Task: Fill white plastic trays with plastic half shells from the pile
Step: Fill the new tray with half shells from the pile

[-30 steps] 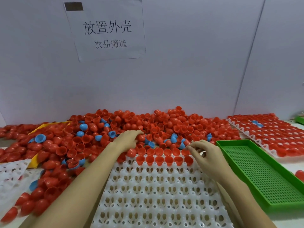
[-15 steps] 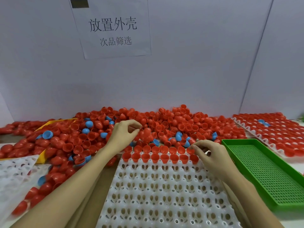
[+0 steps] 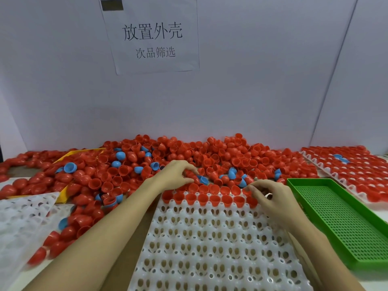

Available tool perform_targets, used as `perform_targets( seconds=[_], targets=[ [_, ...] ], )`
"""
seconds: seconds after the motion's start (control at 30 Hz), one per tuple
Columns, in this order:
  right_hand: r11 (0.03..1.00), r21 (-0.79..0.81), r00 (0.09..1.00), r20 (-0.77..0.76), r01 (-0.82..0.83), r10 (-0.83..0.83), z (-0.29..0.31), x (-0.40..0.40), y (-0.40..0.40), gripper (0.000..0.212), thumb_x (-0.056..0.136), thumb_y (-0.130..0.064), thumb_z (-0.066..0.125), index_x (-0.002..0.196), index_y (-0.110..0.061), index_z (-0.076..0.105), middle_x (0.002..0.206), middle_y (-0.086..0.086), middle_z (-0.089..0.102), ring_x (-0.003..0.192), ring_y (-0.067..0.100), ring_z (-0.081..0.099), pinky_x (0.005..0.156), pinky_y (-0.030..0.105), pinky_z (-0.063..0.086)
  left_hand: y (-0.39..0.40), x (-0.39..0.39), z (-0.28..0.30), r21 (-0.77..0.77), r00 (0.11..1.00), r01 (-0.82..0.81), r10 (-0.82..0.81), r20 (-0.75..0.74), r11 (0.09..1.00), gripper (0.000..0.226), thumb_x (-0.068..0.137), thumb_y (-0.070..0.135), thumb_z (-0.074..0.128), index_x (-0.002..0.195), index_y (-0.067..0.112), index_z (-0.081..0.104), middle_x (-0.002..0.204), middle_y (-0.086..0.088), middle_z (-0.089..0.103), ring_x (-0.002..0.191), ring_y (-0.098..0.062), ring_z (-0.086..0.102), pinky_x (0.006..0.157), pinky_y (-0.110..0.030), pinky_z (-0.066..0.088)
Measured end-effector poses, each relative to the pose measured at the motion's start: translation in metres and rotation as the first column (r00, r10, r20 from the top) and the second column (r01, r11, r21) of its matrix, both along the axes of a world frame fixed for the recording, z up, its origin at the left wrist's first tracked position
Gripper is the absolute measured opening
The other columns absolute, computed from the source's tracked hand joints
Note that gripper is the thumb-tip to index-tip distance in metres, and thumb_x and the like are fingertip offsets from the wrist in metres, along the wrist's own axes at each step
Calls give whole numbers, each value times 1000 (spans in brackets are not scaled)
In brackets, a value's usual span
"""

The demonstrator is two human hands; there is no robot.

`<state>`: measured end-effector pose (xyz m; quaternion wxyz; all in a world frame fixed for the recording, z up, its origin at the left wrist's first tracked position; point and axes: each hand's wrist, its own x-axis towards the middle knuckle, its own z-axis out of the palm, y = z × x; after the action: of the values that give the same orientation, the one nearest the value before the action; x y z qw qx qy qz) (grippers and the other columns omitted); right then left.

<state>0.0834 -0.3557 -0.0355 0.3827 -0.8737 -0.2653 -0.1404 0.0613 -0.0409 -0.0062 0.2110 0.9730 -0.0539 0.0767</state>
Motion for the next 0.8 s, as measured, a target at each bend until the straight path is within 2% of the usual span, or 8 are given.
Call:
perform_targets(
  seconds=[0.1,0.2,0.3,0.37,0.43,0.53,0.6,0.8],
  targets=[
    [1000,16,1000,2,-9,9,0,0,-1,20,100,-18,70,95,-36,78,86,-22,73,88,-1,67,74,14,52,-7,6,5,-45,990,-97,101,95,994,29,93,18,75,122,17,73,125,0,70,113,-15,65,97,-26,51],
    [1000,24,1000,11,6,-6,3,1,-3,19,100,-19,70,93,-34,78,83,-20,73,84,1,67,72,21,55,-19,-11,12,-339,970,-87,157,186,937,27,95,16,73,121,19,74,118,6,73,109,-7,67,100,-28,55],
    [997,78,1000,20,-11,9,10,-5,0,20,99,-17,70,93,-34,77,81,-17,74,82,3,68,74,22,56,-33,-46,16,-594,970,52,102,222,803,27,95,18,73,119,28,74,116,15,74,110,-1,68,98,-22,55],
    [986,156,997,-29,-63,68,18,-11,3,18,100,-19,70,97,-35,78,86,-17,77,84,5,71,74,20,56,-44,-71,16,-733,967,140,66,245,666,27,96,20,72,121,30,73,120,13,74,112,-6,69,97,-18,54],
    [940,287,962,-146,-183,232,29,-20,5,17,100,-27,69,113,-34,77,102,-15,79,93,7,75,81,18,58,-53,-92,14,-873,969,209,27,245,442,28,95,20,71,123,22,73,124,2,74,117,-16,70,99,-19,52],
    [826,399,804,-282,-398,524,41,-39,12,44,99,-31,71,141,-41,61,131,-8,72,117,13,72,95,25,59,-61,-108,7,-959,972,234,-70,226,160,34,92,19,73,125,12,71,130,-11,70,125,-27,65,103,-25,51],
    [774,418,736,-292,-476,610,43,-49,22,52,98,-25,74,145,-38,58,134,-3,70,121,18,70,97,30,59,-65,-113,5,-960,970,230,-119,213,156,34,94,18,71,127,11,70,133,-13,68,128,-27,63,103,-26,51],
    [818,406,834,-201,-407,514,46,-63,34,21,97,-24,72,116,-16,76,101,4,80,86,18,77,78,27,61,-74,-124,0,-942,981,191,-98,170,277,26,96,26,73,120,16,72,122,-12,73,110,-33,72,95,-35,58]
  ],
)
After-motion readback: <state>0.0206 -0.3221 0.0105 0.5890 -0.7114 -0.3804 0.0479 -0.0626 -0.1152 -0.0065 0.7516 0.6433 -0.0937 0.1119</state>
